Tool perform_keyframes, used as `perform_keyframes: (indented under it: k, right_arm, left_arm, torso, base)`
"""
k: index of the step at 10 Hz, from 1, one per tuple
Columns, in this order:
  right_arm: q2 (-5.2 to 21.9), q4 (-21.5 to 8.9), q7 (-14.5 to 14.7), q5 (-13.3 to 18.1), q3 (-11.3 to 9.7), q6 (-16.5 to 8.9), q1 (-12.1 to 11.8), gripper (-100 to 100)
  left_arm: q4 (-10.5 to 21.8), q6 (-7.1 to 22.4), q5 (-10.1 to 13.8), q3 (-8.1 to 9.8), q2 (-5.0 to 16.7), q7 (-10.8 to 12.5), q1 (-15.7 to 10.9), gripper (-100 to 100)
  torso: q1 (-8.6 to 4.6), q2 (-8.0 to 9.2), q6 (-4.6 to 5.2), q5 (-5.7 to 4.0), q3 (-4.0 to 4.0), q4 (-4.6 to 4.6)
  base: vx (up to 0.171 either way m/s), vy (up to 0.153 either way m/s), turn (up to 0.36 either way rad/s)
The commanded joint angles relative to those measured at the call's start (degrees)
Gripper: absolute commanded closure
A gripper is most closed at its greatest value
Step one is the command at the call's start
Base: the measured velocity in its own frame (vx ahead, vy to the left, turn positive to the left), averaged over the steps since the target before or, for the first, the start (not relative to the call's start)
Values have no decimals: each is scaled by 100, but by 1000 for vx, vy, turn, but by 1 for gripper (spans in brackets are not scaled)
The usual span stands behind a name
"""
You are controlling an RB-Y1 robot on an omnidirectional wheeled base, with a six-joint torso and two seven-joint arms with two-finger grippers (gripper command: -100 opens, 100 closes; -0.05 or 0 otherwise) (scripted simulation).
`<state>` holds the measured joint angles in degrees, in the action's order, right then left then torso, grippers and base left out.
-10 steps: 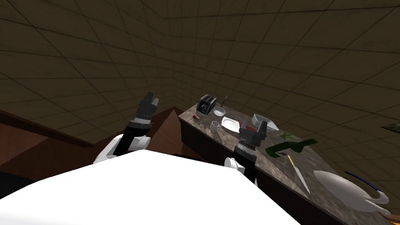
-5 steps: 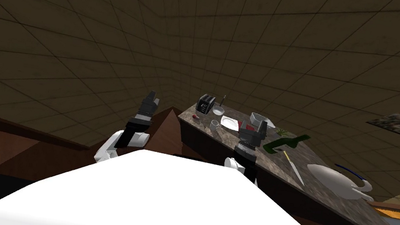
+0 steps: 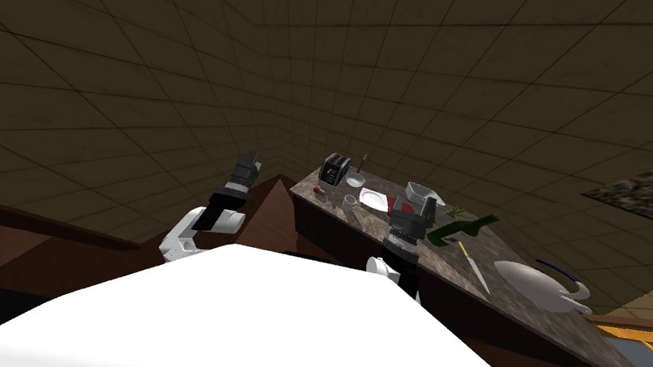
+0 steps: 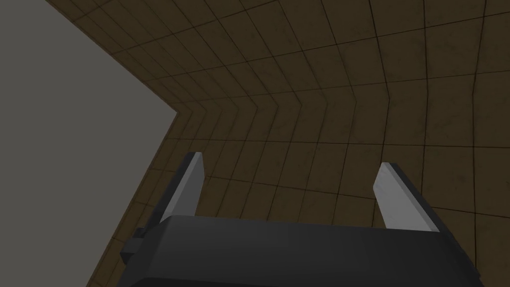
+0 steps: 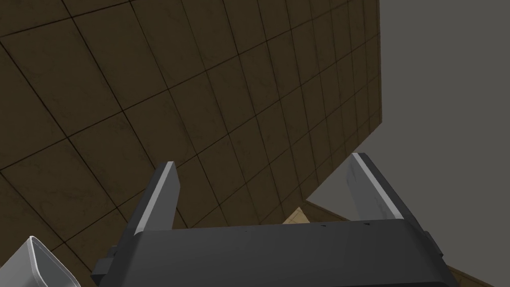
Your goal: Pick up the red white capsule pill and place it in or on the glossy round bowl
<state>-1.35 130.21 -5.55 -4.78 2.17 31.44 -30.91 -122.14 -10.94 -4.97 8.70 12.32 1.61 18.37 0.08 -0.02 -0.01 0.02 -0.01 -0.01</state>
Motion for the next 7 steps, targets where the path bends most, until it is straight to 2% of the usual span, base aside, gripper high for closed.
perform_keyframes:
  k: [1, 3, 4, 6, 7]
  right_arm:
    - [0, 0, 0, 0, 0, 0, 0, 0]
    - [0, 0, 0, 0, 0, 0, 0, 0]
    - [0, 0, 0, 0, 0, 0, 0, 0]
    - [0, 0, 0, 0, 0, 0, 0, 0]
    - [0, 0, 0, 0, 0, 0, 0, 0]
  left_arm:
    - [132, 286, 54, 79, 105, 105, -221, -100]
    - [132, 529, 54, 79, 105, 105, -221, -100]
    - [246, 715, 89, 119, 154, 179, -398, -100]
    - [246, 918, 89, 119, 154, 179, -398, -100]
    - [369, 1141, 127, 152, 193, 251, -584, -100]
  torso:
    - [0, 0, 0, 0, 0, 0]
    - [0, -1, -1, 0, 0, 0]
    - [-4, 0, -1, -1, 0, 0]
    - [-2, -2, -1, -1, -1, 0]
    - [-4, -1, -2, -1, -1, 0]
  base:
    - [-2, 19, -96]
    - [0, 12, -16]
    - [2, 7, -78]
    - [1, 11, -24]
    - [3, 9, -67]
